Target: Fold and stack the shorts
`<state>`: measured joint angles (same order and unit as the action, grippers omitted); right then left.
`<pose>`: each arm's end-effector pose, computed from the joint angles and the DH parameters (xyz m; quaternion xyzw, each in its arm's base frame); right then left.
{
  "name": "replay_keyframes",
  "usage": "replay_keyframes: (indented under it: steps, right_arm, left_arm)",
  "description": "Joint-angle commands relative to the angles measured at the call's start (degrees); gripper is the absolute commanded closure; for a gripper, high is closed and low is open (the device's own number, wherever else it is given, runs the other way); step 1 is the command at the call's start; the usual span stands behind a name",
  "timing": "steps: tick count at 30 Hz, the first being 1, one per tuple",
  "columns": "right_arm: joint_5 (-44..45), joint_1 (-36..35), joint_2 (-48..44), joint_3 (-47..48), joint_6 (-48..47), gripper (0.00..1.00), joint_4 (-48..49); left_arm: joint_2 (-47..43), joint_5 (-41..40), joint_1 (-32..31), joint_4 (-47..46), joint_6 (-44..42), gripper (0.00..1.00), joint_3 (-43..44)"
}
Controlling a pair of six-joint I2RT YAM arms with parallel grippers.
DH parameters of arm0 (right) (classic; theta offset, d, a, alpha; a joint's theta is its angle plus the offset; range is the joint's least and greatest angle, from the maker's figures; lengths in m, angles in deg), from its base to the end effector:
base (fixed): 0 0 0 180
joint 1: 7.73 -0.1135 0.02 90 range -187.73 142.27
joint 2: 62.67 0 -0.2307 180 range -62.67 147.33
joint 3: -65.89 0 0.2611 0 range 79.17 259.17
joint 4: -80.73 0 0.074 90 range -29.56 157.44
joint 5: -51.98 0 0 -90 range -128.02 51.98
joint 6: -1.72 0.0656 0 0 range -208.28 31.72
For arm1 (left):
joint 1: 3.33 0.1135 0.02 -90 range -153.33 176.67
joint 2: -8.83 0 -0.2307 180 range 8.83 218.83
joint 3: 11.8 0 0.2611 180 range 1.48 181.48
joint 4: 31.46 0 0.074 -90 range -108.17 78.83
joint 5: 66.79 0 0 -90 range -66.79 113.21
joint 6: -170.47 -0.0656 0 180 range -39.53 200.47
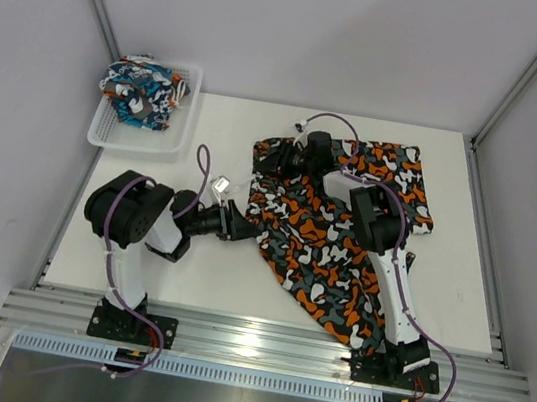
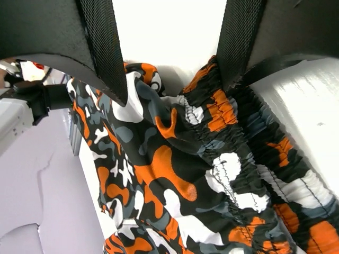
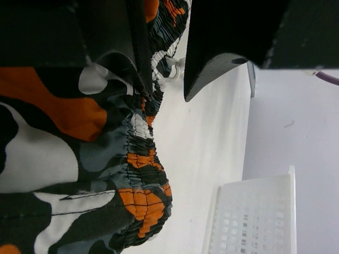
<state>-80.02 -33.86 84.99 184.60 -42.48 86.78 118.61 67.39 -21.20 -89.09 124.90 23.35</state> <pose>0.4803 0.2845 0.0628 -0.0622 0.8004 0.5447 0.2422 0.2553 -0.1304 0.0434 0.0466 0.7763 -0.5438 0.3153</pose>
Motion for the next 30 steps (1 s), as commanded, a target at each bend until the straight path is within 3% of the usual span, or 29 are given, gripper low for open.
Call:
replay_keyframes:
  steps: [1,3,5,9,11,12,14,15,21,24,30]
  right_arm:
    - [-0.3,0.0,1.9,1.6,0.0,0.67,0.1]
    - [-0.5,0.1,1.9,1.4,0.2,0.67,0.2]
    - [-0.6,0.1,1.9,1.4,0.3,0.67,0.4]
    - [-0.8,0.1,1.9,1.4,0.3,0.67,0.3]
    - [-0.6,0.2,1.8,1.5,0.1,0.67,-0.3]
    - [-0.3,0.4,1.8,1.6,-0.2,0.67,-0.7]
    - [0.0,0.4,1.9,2.2,-0.4,0.67,-1.8]
    - [0.2,0.6,1.9,2.4,-0.9,0.67,-2.4]
    - [1.3,0.4,2.0,3.3,-2.1,0.67,-4.7]
    - [1.6,0.4,2.0,3.4,-2.3,0.68,-5.1]
    - [2.3,0.4,2.3,4.2,-3.2,0.67,-6.6]
  left_arm:
    - [1.1,2.7,-0.1,-12.4,2.2,0.34,-0.2]
    - [1.1,2.8,-0.1,-10.7,1.4,0.35,0.8]
    - [0.5,2.2,-0.1,-7.7,0.1,0.43,1.2]
    - [-2.4,-0.1,-0.1,2.6,-3.2,0.70,2.7]
    - [-4.6,-2.3,0.0,10.2,-5.3,0.79,3.9]
    - [-7.3,-3.1,0.0,18.3,-6.3,0.82,4.4]
    - [-10.4,-6.2,0.1,27.3,-10.0,0.97,7.2]
    - [-11.9,-7.8,0.0,37.4,-11.3,1.00,7.9]
    - [-18.0,-16.6,0.4,65.8,-17.3,1.00,16.6]
    - [-15.7,-17.6,0.4,72.0,-16.7,1.00,17.9]
    - [-13.1,-11.8,0.2,67.6,-14.3,1.00,12.6]
